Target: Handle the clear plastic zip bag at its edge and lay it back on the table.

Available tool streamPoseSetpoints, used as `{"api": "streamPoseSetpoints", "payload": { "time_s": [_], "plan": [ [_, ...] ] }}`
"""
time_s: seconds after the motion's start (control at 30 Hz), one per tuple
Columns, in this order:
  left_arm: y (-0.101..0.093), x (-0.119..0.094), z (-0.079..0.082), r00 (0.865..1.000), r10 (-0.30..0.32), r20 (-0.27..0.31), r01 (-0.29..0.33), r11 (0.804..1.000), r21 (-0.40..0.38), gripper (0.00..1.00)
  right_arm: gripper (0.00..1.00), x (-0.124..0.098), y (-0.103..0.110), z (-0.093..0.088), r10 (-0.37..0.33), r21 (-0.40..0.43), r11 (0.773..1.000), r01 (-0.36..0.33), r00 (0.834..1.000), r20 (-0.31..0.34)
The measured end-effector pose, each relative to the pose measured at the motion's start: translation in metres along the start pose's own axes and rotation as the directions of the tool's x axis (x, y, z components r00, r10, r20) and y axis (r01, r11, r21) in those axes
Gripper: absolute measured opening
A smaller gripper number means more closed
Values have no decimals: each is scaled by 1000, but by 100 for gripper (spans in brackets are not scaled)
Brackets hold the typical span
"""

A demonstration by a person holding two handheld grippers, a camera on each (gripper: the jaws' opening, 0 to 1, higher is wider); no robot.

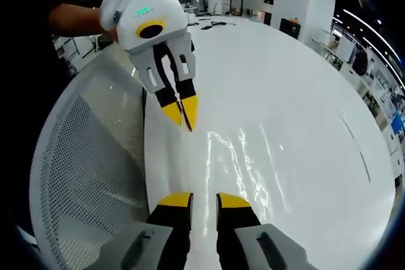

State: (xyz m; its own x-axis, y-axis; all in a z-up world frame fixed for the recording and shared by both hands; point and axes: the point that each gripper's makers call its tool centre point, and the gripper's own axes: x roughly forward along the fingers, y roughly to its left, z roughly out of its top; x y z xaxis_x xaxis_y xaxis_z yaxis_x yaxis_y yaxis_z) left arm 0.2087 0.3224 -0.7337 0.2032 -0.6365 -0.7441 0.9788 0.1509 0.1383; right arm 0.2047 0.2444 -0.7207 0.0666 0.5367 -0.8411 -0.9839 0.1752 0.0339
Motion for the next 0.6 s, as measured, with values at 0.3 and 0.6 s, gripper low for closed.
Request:
{"api": "streamPoseSetpoints", "payload": {
  "time_s": [0.3, 0.6],
  "plan": [
    [1, 0, 1, 1000, -2, 7, 2, 1000, -7, 0, 8, 10, 0, -4, 13, 6, 1000, -13, 1000, -9],
    [-1, 0, 2, 1000, -9, 12, 9, 1000, -2, 0, 3, 18, 2, -8, 25, 22, 999, -25, 1000, -8]
  ]
}}
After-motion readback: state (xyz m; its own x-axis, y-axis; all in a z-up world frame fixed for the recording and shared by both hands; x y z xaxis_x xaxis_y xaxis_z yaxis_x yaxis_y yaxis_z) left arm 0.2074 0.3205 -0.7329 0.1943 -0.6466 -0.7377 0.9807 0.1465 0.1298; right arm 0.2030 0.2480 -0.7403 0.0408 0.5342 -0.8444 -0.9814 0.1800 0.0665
